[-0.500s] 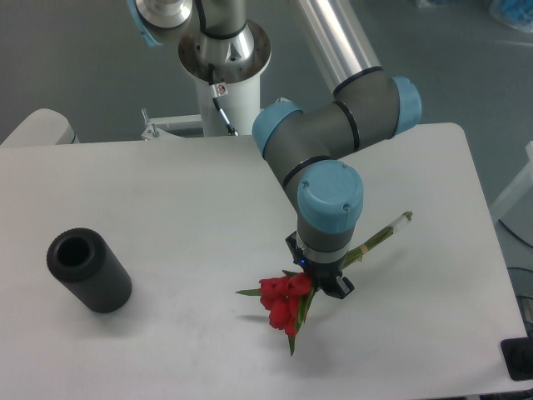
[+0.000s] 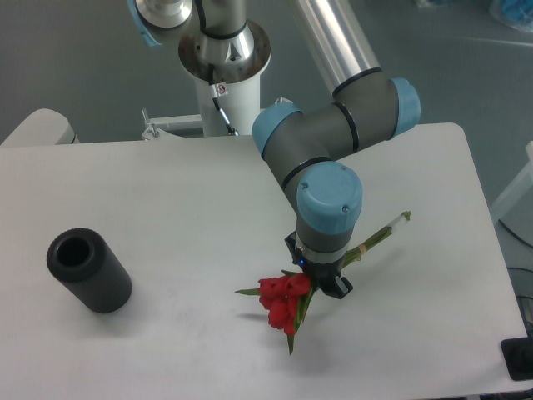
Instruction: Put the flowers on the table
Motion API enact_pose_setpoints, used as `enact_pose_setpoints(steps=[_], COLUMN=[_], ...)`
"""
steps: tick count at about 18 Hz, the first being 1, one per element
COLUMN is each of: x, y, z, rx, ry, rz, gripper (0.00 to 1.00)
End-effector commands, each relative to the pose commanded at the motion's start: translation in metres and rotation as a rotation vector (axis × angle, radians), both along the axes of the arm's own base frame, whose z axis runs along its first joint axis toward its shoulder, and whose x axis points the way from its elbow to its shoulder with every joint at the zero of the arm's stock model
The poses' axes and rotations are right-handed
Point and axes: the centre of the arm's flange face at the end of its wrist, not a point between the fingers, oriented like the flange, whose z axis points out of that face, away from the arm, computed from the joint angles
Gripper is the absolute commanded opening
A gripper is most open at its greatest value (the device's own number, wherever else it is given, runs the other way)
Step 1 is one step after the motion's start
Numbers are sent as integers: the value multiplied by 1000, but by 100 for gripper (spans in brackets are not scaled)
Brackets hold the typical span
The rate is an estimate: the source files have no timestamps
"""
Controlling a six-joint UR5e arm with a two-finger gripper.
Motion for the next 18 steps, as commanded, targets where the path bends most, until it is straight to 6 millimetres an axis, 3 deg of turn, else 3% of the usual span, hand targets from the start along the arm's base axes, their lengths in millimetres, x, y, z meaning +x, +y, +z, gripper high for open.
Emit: enact_pose_setpoints(steps=[5,10,14,18], x=[11,21,50,79], y=[-12,-39,-64,-89], z=[-20,-20,-23,-46], rx=[-30,-44,-60,-90], ry=[-36,-58,-91,-150], rz=[17,17,-173,-321], gripper=[15,13,14,14])
